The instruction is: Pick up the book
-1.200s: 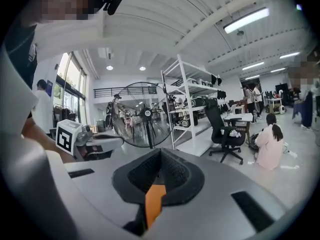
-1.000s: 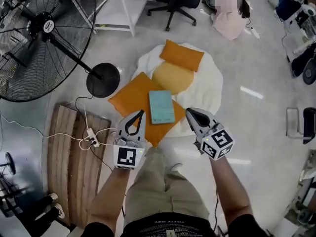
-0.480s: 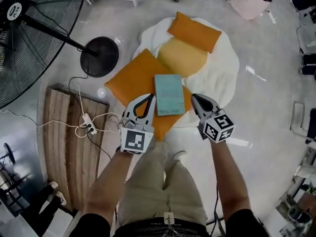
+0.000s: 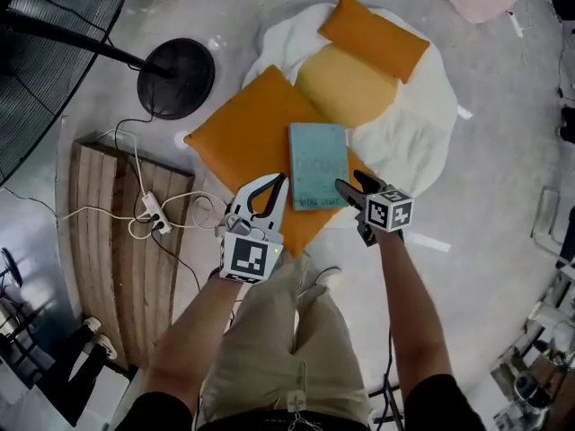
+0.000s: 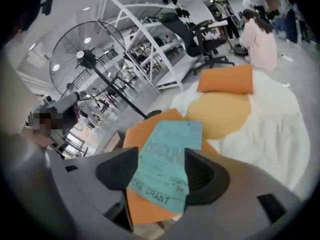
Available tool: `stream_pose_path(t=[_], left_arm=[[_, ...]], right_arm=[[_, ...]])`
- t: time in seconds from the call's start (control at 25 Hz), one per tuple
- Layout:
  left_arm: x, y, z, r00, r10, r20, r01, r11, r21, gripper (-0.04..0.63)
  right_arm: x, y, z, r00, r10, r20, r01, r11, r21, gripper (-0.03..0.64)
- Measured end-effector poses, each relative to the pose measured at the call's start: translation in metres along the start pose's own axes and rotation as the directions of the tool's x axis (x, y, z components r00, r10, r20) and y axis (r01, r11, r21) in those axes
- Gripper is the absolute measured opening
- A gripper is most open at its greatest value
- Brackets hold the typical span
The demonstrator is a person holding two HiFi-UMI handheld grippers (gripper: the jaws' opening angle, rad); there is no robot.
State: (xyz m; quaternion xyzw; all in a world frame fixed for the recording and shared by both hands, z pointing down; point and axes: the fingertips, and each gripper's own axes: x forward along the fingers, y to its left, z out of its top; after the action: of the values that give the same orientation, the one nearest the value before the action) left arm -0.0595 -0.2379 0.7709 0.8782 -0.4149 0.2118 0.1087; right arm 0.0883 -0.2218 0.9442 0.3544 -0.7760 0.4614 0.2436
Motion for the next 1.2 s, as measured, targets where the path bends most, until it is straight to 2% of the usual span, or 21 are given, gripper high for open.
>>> stream_pose_path(t=[0.08,0.2,0.52,0.64,0.8,0.96,1.2], left_arm=[[0.004,-0.001,-0.015,1.000,-0.017,-0.016,0.017,1.000,-0.011,0.002],[0.006,0.000,-0.030,0.998,-0.039,-0.048,0.038,0.999,-0.015,0.002],[0.017,-0.001,-0.052,0.992,-0.078,-0.096,0.076,0.997,-0.023,0.002],[0.020,-0.003,-0.053,0.991,-0.088,-0.099,0.085,0.996,-0.028,0.002],[0.020,-0.004,-0.058,0.989,-0.094,-0.111,0.090,0.995,-0.035,0.002],[0.016,-0.004,-0.064,0.987,-0.093,-0.129,0.090,0.996,-0.030,0.002],[0.007,0.003,-0.083,0.983,-0.071,-0.167,0.064,0.997,-0.048,0.002]], right_arm=[[0.022,-0.019,-0.027,0.997,-0.019,-0.069,0.022,0.999,0.049,0.339],[0.047,-0.040,-0.050,0.991,-0.035,-0.131,0.048,0.994,0.099,0.399],[0.083,-0.037,-0.097,0.964,0.028,-0.264,0.024,0.981,0.190,0.439],[0.082,-0.025,-0.098,0.951,0.018,-0.309,0.035,0.986,0.165,0.437],[0.076,-0.009,-0.087,0.951,-0.004,-0.309,0.044,0.992,0.121,0.380],[0.067,0.011,-0.079,0.974,0.086,-0.212,-0.034,0.971,0.236,0.253],[0.050,0.022,-0.071,0.990,0.132,-0.045,-0.110,0.935,0.336,0.196]])
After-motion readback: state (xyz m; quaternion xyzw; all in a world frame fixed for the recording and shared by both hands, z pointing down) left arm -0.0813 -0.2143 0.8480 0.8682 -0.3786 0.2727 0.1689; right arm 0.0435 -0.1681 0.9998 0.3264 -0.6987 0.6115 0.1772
